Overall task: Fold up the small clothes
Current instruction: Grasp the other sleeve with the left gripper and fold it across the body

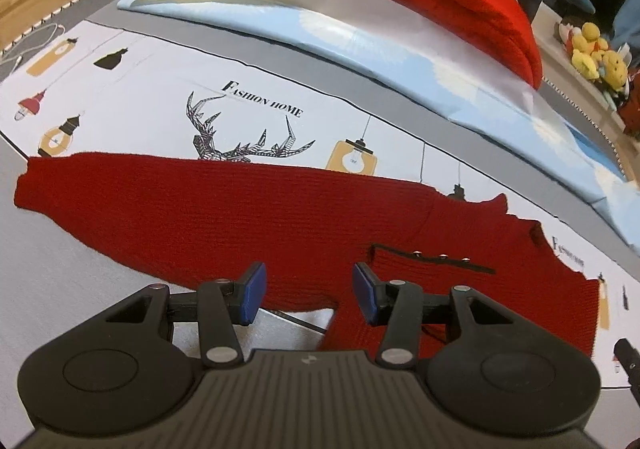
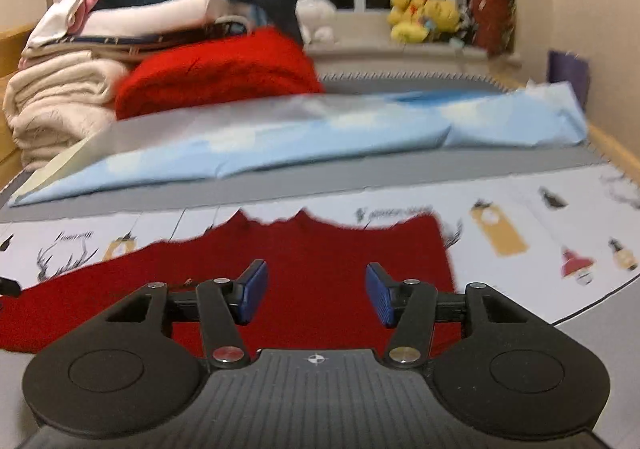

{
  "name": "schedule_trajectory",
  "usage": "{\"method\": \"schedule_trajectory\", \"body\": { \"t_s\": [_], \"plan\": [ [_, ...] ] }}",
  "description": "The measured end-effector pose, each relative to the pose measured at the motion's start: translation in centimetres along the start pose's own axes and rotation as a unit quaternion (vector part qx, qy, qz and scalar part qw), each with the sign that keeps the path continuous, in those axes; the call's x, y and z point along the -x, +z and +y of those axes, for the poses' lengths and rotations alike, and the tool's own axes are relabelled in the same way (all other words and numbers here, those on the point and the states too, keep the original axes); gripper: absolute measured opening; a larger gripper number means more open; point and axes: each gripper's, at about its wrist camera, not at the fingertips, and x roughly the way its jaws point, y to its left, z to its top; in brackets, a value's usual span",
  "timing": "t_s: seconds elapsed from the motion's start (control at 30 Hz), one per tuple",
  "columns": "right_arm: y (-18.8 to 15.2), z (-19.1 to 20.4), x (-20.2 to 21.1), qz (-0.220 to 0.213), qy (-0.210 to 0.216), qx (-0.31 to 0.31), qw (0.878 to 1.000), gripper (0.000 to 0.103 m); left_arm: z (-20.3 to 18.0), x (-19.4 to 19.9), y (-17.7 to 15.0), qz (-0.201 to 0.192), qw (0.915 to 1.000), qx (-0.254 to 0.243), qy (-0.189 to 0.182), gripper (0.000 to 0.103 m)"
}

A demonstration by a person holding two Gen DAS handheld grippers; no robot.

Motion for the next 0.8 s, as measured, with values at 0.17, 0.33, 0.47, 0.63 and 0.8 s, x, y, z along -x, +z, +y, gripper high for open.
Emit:
{"method": "schedule_trajectory", "body": {
  "t_s": [0.17,0.33,0.47,0.63,0.8],
  "plan": [
    [-0.4,0.5,0.0,-0.006,0.007,0.023,1.000,0.056,-0.1,-0.8,0.0,-0.003,0.9999,-0.009,0.011,0.053],
    [-0.4,0.0,-0.3,0.002,0.016,0.014,1.000,0.056,1.8,-2.0,0.7,-0.006,0.9994,-0.004,0.033,0.053],
    [0.1,-0.4,-0.2,-0.002,0.018,0.016,1.000,0.056,5.8,-3.0,1.6,0.001,0.9968,0.050,0.062,0.053],
    [0.5,-1.6,-0.3,0.001,0.017,0.000,1.000,0.056,10.6,-5.2,1.7,0.024,0.9894,0.119,0.079,0.053],
    [0.4,-2.5,-0.7,0.013,0.013,-0.009,1.000,0.056,14.9,-7.4,1.3,0.051,0.9714,0.215,0.088,0.054]
  ]
}}
